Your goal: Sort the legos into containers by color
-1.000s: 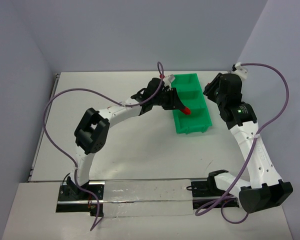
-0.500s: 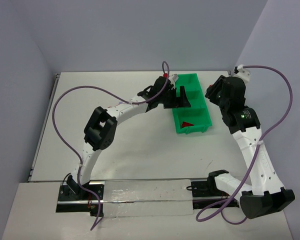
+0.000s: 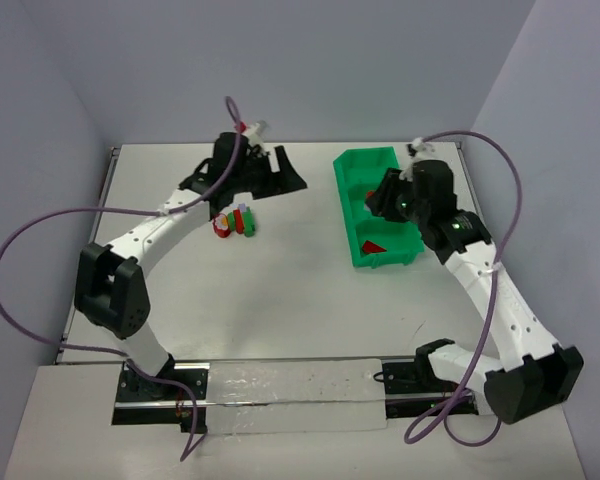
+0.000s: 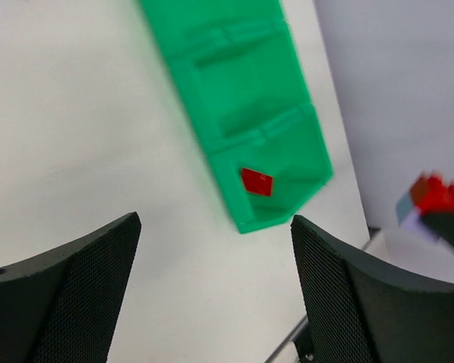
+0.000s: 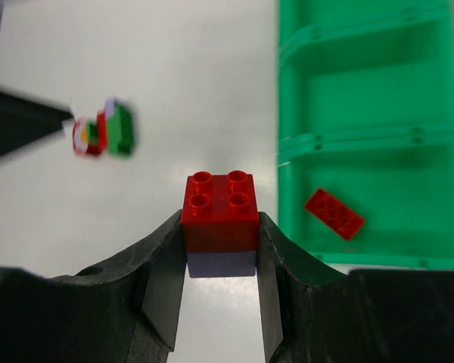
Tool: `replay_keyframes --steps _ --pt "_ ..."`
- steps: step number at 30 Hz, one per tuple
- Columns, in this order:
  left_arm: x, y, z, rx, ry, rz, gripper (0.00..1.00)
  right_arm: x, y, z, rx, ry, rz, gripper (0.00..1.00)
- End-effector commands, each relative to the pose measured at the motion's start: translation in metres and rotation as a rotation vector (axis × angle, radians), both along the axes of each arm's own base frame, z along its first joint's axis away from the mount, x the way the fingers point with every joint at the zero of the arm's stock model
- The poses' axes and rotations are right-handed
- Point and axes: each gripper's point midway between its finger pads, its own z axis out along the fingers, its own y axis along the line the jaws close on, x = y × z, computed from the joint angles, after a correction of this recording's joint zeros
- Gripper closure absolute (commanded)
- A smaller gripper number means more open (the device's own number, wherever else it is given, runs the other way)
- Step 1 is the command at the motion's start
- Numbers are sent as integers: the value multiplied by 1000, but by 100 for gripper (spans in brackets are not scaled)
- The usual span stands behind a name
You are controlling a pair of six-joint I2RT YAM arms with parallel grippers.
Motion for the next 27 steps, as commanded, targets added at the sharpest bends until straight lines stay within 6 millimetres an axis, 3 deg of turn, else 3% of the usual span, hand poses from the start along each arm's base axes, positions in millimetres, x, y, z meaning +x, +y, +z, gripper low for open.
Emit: replay_keyframes --steps 1,6,9,12,17,20,27 --pt "-14 31 -5 10 46 1 9 -9 80 -10 -48 -6 339 80" --pt "-28 41 -11 -23 75 -20 2 -14 124 -32 32 53 504 80" --pt "-37 39 -8 -62 73 -50 2 -21 141 -32 85 59 605 79" --pt "-40 37 -1 -94 70 -71 3 -22 144 -33 90 63 629 79" --pt "-48 39 3 -137 43 -78 10 4 136 -35 105 111 442 79" --pt "-57 41 9 -193 -1 -90 9 18 134 -42 227 235 275 79" --pt "-79 42 18 -197 -136 -160 7 21 161 -50 470 392 220 79"
